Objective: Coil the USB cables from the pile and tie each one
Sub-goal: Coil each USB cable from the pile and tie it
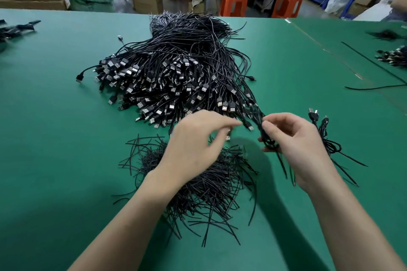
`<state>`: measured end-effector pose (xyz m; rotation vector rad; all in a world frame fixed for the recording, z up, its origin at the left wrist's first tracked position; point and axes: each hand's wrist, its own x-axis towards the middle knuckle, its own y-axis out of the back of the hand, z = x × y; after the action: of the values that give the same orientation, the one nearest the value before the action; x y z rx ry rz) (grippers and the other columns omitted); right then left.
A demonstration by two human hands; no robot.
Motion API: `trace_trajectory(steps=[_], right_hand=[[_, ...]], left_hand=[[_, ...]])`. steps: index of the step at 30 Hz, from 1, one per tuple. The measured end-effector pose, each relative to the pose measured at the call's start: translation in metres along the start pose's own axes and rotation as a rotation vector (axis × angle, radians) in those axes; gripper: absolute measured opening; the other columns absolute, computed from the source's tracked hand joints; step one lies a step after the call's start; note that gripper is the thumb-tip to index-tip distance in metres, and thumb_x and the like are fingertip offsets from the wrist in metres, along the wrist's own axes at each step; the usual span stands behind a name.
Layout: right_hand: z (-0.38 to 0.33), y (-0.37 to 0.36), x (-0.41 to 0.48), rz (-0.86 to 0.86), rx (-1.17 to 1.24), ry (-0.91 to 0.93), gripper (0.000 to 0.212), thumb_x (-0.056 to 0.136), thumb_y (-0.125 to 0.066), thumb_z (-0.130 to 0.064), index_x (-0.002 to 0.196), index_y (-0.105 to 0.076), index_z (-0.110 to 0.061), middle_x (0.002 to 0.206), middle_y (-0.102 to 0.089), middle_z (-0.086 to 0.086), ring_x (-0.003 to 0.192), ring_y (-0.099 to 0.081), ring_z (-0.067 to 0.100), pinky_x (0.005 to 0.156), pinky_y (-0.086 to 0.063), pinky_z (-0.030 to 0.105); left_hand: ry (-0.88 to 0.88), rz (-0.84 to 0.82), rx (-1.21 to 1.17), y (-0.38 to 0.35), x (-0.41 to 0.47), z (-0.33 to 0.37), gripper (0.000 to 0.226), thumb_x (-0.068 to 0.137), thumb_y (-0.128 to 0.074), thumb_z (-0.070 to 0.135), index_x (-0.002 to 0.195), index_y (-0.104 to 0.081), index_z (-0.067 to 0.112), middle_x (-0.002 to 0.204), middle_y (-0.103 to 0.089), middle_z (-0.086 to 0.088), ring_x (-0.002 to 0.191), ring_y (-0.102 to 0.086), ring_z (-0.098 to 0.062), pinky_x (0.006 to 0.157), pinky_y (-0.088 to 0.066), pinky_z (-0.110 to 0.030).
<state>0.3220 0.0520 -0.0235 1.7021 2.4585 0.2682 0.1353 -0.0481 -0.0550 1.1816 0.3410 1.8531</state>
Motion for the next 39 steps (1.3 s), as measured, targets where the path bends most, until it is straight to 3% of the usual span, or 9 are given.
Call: trace_trajectory(steps=[5, 11, 16, 19, 24, 29, 32, 35, 39], right_hand=[[0.004, 0.025, 0.03, 0.108, -0.866, 0.098, 0.023, 0.1, -0.061, -0.017, 0.12, -0.067, -0.008, 0.121, -0.062, 0.007, 0.106, -0.064, 0.028, 0.095, -0.047, 0.038], [0.004, 0.008, 0.011, -0.023, -0.967, 0.109, 0.045, 0.101, -0.059, -0.034, 0.138, -0.056, -0.01, 0.149, -0.042, 0.008, 0.139, -0.043, 0.025, 0.113, -0.035, 0.039], [0.008, -0.013, -0.003, -0.158, -0.764, 0.197, 0.031, 0.099, -0.061, -0.039, 0.126, -0.063, -0.024, 0.122, -0.047, -0.014, 0.109, -0.046, 0.003, 0.096, -0.035, 0.023], [0.011, -0.015, -0.005, -0.17, -0.559, 0.19, 0.021, 0.1, -0.058, -0.04, 0.114, -0.069, -0.028, 0.116, -0.061, -0.018, 0.106, -0.055, -0.002, 0.102, -0.045, 0.029], [0.006, -0.02, -0.005, -0.351, 0.312, -0.221, 0.05, 0.107, -0.038, -0.046, 0.117, -0.072, -0.012, 0.113, -0.077, 0.004, 0.111, -0.071, 0.017, 0.101, -0.055, 0.039], [-0.015, -0.029, -0.001, -0.526, 0.702, -0.465, 0.074, 0.104, -0.03, -0.059, 0.131, -0.058, 0.004, 0.121, -0.071, 0.023, 0.116, -0.069, 0.032, 0.095, -0.059, 0.039], [-0.027, -0.035, 0.002, -0.458, 0.837, -0.528, 0.062, 0.107, -0.036, -0.049, 0.116, -0.066, 0.004, 0.092, -0.076, 0.014, 0.084, -0.075, 0.023, 0.075, -0.064, 0.032], [-0.035, -0.033, 0.003, -0.411, 0.959, -0.561, 0.044, 0.108, -0.04, -0.037, 0.112, -0.067, -0.002, 0.064, -0.057, -0.003, 0.051, -0.056, 0.009, 0.045, -0.049, 0.02], [-0.041, -0.024, -0.002, -0.413, 0.938, -0.511, 0.035, 0.108, -0.043, -0.035, 0.089, -0.063, -0.014, 0.053, -0.027, -0.01, 0.037, -0.026, 0.003, 0.031, -0.021, 0.015]], left_hand=[[0.332, 0.016, 0.318, 0.001, 0.049, -0.051, 0.031, 0.103, -0.059, 0.026, 0.132, -0.066, 0.018, 0.124, -0.066, 0.0, 0.102, -0.065, -0.015, 0.087, -0.053, -0.032], [0.464, -0.14, 0.494, -0.015, 0.094, -0.089, 0.033, 0.105, -0.059, 0.036, 0.125, -0.069, 0.013, 0.121, -0.064, -0.008, 0.108, -0.065, -0.031, 0.084, -0.052, -0.041], [0.537, -0.103, 0.428, -0.013, 0.107, -0.094, 0.021, 0.097, -0.071, 0.041, 0.1, -0.075, 0.021, 0.094, -0.072, 0.004, 0.097, -0.068, -0.023, 0.079, -0.052, -0.034], [0.576, -0.051, 0.305, 0.001, 0.104, -0.078, 0.014, 0.097, -0.071, 0.038, 0.093, -0.075, 0.026, 0.081, -0.069, 0.011, 0.088, -0.068, -0.017, 0.076, -0.052, -0.032], [0.543, -0.048, -0.209, 0.033, 0.07, -0.016, 0.012, 0.095, -0.073, 0.028, 0.084, -0.076, 0.024, 0.077, -0.077, 0.003, 0.068, -0.067, -0.009, 0.062, -0.055, -0.019], [0.471, -0.246, -0.336, 0.044, 0.028, 0.04, 0.01, 0.088, -0.08, 0.02, 0.078, -0.077, 0.022, 0.067, -0.072, 0.012, 0.059, -0.057, 0.002, 0.059, -0.046, -0.015], [0.381, -0.521, -0.378, 0.054, 0.015, 0.062, 0.009, 0.087, -0.082, 0.022, 0.079, -0.08, 0.022, 0.07, -0.075, 0.013, 0.06, -0.062, 0.005, 0.061, -0.048, -0.011], [0.335, -0.539, -0.129, 0.053, 0.01, 0.065, 0.009, 0.084, -0.082, 0.042, 0.085, -0.081, 0.033, 0.074, -0.074, 0.022, 0.069, -0.069, 0.005, 0.075, -0.059, -0.024], [0.314, -0.561, 0.052, 0.066, 0.013, 0.048, 0.025, 0.078, -0.072, 0.062, 0.088, -0.08, 0.041, 0.077, -0.071, 0.029, 0.078, -0.068, 0.005, 0.076, -0.056, -0.026]])
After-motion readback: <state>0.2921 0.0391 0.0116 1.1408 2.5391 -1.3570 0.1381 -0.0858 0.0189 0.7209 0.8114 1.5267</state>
